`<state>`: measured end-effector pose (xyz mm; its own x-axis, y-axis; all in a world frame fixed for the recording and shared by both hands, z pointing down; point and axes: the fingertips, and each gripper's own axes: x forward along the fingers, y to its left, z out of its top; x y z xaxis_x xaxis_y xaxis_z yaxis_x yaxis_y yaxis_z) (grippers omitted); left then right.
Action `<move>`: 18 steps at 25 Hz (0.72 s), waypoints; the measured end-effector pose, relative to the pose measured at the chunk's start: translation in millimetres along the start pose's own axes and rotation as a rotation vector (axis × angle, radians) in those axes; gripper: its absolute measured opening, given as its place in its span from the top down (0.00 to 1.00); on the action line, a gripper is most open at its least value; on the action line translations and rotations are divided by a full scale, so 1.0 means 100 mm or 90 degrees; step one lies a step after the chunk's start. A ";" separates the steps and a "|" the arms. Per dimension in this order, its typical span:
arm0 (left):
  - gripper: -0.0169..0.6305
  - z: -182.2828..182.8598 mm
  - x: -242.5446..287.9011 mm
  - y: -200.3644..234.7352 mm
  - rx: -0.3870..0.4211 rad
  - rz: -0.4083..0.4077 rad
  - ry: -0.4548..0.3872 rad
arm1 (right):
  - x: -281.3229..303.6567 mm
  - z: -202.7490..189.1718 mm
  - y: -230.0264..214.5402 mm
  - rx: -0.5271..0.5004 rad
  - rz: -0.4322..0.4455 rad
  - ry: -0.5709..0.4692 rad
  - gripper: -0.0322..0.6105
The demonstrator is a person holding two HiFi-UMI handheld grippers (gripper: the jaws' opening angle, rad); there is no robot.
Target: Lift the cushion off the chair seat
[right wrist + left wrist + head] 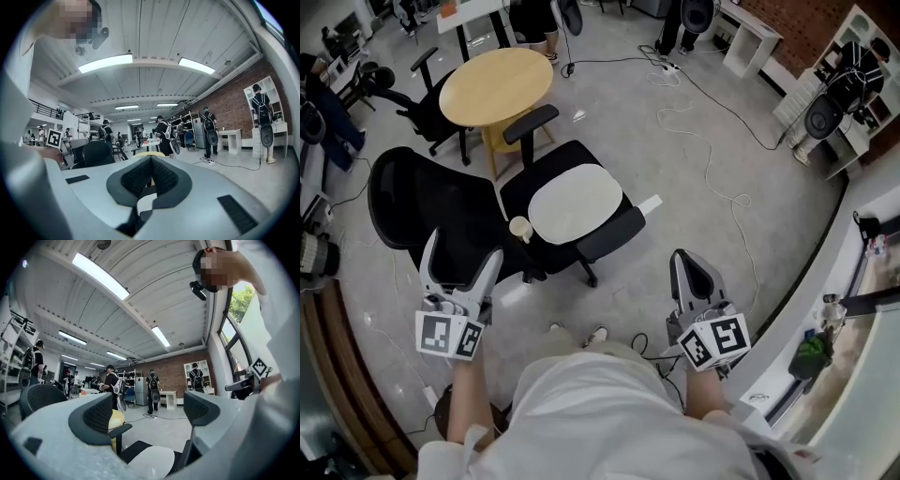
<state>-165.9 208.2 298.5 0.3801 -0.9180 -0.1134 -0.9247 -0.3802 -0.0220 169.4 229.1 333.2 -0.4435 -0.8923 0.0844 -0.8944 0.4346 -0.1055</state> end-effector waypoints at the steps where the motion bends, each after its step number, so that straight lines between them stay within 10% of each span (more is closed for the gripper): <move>1: 0.25 0.01 0.04 -0.01 0.005 -0.003 0.002 | 0.01 0.00 -0.01 0.000 0.001 0.001 0.95; 18: 0.25 -1.00 1.76 0.15 -0.088 -0.075 0.064 | 0.96 -0.03 -0.63 -0.017 -0.052 0.091 0.95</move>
<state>-110.4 30.2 377.3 0.4917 -0.8705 -0.0188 -0.8646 -0.4907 0.1082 182.5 116.6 350.8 -0.3719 -0.8989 0.2317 -0.9279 0.3667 -0.0671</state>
